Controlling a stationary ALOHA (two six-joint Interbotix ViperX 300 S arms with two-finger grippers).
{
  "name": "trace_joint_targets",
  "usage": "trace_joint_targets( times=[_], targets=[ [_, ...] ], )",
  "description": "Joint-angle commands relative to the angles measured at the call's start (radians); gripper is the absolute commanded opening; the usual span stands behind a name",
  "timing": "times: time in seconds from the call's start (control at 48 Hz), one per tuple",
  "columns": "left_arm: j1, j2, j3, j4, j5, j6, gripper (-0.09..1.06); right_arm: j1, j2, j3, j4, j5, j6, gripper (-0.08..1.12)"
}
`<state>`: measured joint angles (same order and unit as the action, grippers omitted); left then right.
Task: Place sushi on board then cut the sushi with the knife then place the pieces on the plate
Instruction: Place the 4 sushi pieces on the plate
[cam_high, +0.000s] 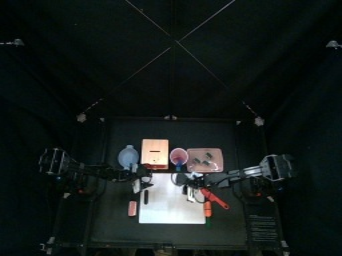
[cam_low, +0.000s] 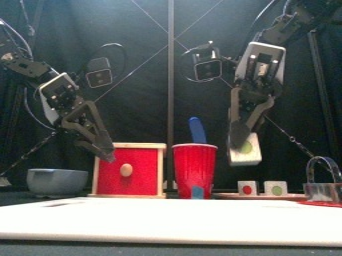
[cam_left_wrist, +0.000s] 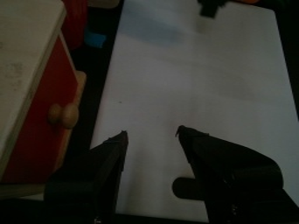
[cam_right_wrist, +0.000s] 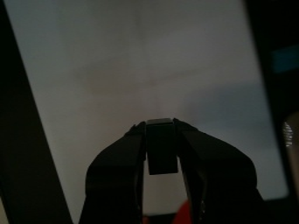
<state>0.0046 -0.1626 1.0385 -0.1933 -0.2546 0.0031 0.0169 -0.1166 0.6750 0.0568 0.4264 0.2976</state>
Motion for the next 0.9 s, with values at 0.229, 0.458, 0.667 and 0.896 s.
trace_joint_targets(
  times=[0.229, 0.458, 0.667, 0.896],
  targets=[
    [0.002, -0.003, -0.009, 0.002, -0.003, 0.002, 0.86, -0.397, -0.348, 0.242, -0.072, 0.054, -0.003, 0.5],
    [0.0, -0.005, -0.015, 0.0, -0.003, 0.0, 0.86, -0.643, -0.391, 0.337, -0.094, 0.06, -0.005, 0.5],
    [-0.002, -0.006, -0.017, -0.002, -0.005, -0.005, 0.86, -0.71, -0.353, 0.365, -0.144, 0.057, -0.005, 0.5],
    [-0.003, -0.005, -0.025, -0.018, -0.005, -0.003, 0.86, -0.733, -0.272, 0.376, -0.192, 0.005, -0.003, 0.51]
  ],
)
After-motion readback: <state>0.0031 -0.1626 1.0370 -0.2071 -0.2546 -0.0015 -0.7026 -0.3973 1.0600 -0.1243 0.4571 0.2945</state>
